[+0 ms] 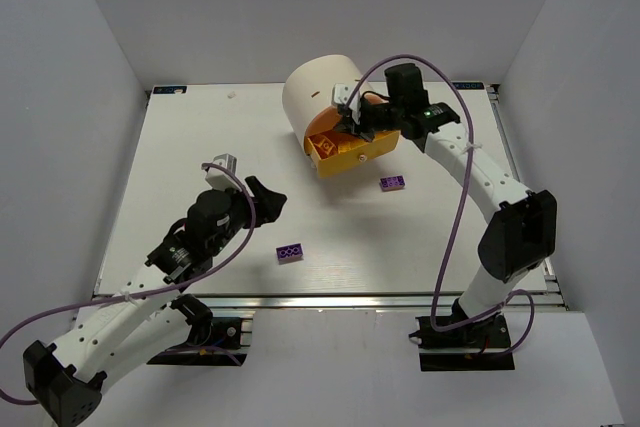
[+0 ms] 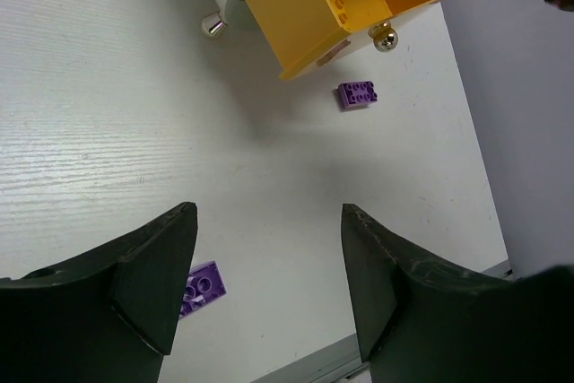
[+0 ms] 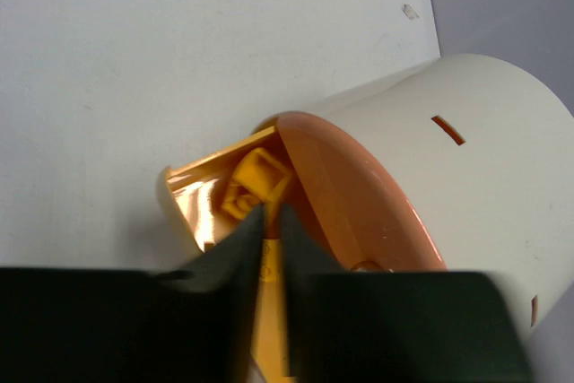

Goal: Sort the legos into containers by color

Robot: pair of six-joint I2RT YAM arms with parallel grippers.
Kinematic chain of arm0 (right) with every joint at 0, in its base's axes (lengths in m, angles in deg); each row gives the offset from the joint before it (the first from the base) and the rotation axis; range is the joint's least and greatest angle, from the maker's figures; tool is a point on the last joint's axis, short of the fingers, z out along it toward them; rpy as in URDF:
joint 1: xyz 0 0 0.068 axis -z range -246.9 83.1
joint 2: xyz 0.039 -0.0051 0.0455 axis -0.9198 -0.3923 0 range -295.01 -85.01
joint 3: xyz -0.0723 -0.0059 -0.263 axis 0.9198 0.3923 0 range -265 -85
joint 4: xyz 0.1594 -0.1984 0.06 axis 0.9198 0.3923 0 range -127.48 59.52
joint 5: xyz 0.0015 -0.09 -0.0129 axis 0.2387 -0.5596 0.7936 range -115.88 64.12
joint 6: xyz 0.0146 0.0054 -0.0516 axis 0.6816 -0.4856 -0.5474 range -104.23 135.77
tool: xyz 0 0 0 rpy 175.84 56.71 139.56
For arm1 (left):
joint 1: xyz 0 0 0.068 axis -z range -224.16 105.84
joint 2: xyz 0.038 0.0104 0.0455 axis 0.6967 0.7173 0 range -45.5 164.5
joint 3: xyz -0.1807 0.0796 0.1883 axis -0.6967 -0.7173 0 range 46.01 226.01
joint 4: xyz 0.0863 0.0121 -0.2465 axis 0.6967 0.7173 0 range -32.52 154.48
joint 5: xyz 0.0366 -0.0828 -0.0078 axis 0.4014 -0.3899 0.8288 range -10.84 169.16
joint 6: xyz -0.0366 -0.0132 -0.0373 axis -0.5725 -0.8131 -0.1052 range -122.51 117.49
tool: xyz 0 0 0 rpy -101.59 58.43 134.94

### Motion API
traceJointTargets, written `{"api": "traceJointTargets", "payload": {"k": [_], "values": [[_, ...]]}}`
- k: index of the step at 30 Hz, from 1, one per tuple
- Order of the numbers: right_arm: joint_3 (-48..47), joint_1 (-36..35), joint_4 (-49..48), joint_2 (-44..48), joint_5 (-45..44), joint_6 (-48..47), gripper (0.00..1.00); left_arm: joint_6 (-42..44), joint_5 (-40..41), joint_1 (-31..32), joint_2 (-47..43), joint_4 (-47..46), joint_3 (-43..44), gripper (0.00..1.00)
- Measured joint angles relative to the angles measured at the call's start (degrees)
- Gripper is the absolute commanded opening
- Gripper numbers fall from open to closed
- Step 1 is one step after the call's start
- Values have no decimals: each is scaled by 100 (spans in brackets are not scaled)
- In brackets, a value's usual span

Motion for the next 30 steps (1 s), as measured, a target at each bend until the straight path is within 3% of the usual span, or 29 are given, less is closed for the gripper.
{"api": "traceJointTargets", "payload": {"k": [3,8,12,30], "values": [[127,111,227,282,382,168,0,0,0,0,22,2,0,73],[1019,308,1598,1178,944,-1075,0,-28,-4,0,-11,-28,-46,73],[1576,212,1816,1152,754,-1436,0,-44,-26,0,35,-48,-55,73],[2170,-361,-1738,216,-1899,-256,0,-146,2,0,-195,48,-52,74]]}}
